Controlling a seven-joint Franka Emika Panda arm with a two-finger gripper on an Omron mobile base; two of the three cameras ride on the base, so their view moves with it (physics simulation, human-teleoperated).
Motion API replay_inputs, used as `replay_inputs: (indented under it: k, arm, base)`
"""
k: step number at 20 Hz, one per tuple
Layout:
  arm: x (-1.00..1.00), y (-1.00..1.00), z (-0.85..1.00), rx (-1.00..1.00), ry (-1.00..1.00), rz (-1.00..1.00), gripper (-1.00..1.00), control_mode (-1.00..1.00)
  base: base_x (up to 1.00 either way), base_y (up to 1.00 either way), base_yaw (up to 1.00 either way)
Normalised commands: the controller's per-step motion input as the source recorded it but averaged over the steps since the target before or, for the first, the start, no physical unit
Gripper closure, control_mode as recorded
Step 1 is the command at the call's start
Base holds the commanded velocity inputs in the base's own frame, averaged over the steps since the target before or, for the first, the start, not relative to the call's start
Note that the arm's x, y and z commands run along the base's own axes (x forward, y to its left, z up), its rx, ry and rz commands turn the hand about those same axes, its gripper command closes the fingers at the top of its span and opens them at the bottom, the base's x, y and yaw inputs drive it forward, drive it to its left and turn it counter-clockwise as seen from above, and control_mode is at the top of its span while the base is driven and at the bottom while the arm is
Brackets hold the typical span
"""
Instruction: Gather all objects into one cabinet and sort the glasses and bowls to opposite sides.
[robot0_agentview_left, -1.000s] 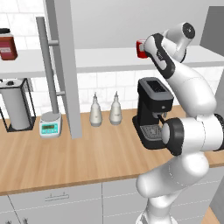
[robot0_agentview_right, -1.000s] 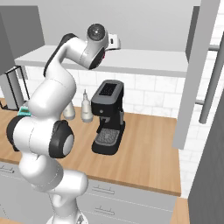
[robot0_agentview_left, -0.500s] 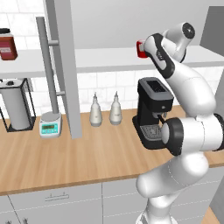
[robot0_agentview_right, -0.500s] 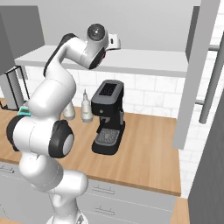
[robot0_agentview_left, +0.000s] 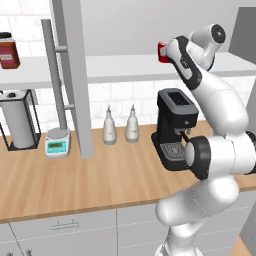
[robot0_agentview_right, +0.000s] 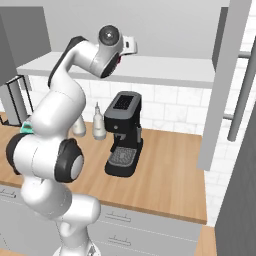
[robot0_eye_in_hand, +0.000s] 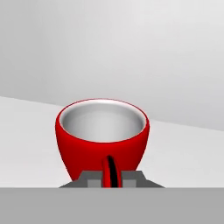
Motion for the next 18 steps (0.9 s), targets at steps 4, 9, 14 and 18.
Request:
replay_inputs:
  k: [4, 9, 14, 18]
  arm:
    - [-0.84, 0.00, 0.49, 0.00, -0.16, 0.00, 1.00, -1.00]
    - [-1.00, -0.14, 0.35, 0.00, -0.05, 0.00, 1.00, -1.00]
    - [-1.00, -0.11, 0.34, 0.00, 0.00, 0.00, 1.00, -1.00]
    - [-0.27, 0.00, 0.06, 0.00, 0.00, 0.00, 1.00, -1.00]
  base:
    - [0.00, 0.00, 0.00]
    - [0.00, 0.00, 0.00]
    - [0.00, 0.00, 0.00]
    - [0.00, 0.00, 0.00]
